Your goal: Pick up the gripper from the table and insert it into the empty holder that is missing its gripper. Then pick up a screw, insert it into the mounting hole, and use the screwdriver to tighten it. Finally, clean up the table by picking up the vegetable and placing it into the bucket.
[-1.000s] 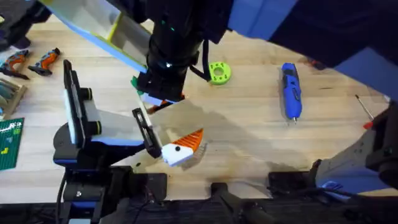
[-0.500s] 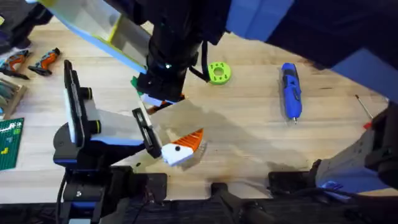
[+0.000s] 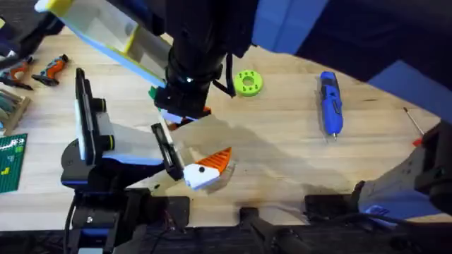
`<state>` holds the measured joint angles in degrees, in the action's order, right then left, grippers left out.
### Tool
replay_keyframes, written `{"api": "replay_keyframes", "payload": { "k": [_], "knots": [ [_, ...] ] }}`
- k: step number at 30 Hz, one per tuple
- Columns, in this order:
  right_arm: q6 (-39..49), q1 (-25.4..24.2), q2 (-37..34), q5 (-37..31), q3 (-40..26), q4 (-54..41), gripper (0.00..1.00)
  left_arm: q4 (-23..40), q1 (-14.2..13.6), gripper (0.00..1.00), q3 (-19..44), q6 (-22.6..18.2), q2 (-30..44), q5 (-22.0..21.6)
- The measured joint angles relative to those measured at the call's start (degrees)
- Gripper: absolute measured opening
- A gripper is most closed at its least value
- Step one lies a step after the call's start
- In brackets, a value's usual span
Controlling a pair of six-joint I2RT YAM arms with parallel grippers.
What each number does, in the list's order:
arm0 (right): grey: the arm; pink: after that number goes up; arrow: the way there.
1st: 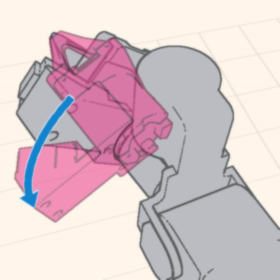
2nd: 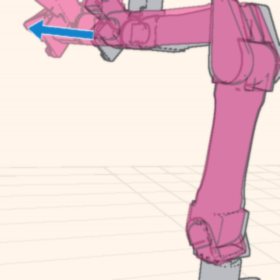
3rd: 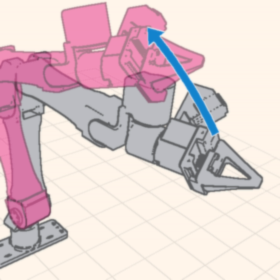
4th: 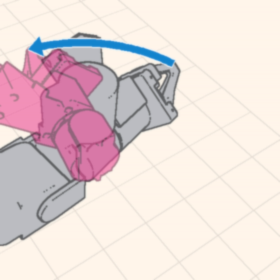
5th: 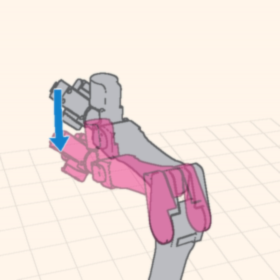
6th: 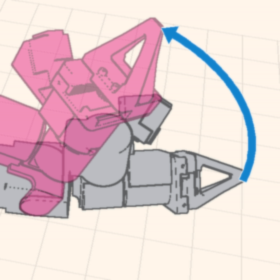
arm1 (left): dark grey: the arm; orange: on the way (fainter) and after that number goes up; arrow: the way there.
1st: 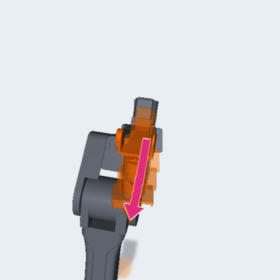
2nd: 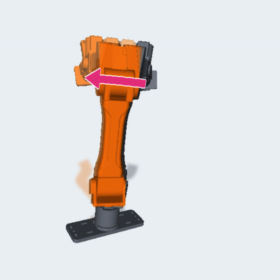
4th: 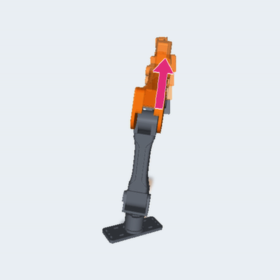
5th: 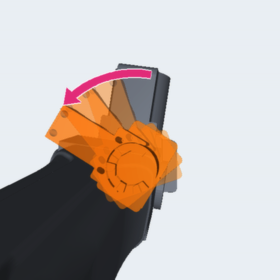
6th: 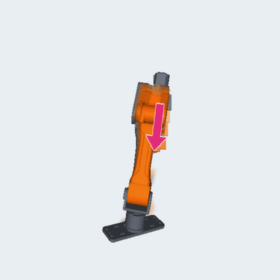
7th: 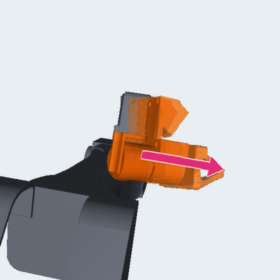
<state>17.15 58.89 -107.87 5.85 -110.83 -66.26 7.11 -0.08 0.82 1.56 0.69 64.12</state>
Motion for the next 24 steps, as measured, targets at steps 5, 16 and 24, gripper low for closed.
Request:
{"api": "replay_keyframes", "payload": {
  "k": [5,16,24],
  "knots": [
    [0.0,-0.3,0.0,0.2,0.1,-0.1,0.006,0.0,0.0,0.986,0.0,0.0,0.0,0.0],
    [0.0,-0.3,0.0,0.0,-0.6,-1.1,0.006,0.0,0.0,0.985,0.0,-0.6,0.0,0.2],
    [0.0,-0.5,0.0,-0.5,-2.4,-2.3,0.006,0.0,0.0,0.985,0.0,-2.0,0.0,0.2]
  ]
}}
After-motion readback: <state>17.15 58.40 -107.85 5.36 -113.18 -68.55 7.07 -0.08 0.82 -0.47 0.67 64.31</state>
